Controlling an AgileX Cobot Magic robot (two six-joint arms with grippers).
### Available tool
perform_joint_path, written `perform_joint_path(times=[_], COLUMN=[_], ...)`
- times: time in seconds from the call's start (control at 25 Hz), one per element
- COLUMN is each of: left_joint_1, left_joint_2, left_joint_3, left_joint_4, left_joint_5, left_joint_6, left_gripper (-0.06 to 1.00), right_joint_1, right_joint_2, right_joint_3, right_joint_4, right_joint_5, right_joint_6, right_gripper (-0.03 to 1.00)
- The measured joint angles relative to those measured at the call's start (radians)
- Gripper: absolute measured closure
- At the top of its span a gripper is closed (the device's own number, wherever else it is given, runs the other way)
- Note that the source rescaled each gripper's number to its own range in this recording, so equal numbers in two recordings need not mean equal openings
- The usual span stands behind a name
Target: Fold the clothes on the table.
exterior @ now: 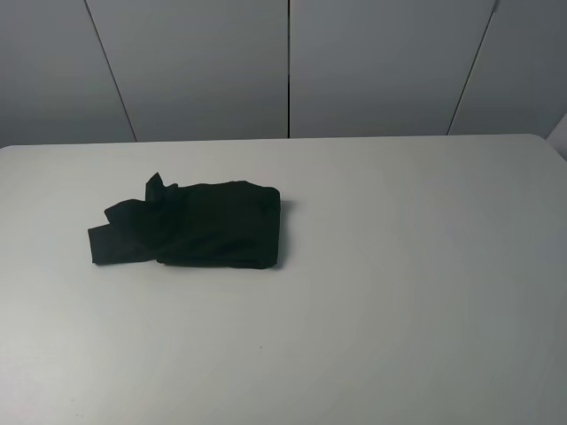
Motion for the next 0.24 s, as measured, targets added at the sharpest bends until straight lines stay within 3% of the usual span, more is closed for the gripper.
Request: perform_joint_path(times=[0.24], left_joint_1=[0.000], left_joint_2=[0.000], left_joint_3=[0.000], left_joint_4=[0.000], left_joint_5=[0.000], left_joint_6=[0.000], left_gripper=[-0.05], right_joint_1=[0.000], right_joint_2=[0.000], right_joint_3=[0.000], right_joint_4=[0.000], right_joint_5=[0.000], right_joint_6=[0.000], right_gripper=[-0.03])
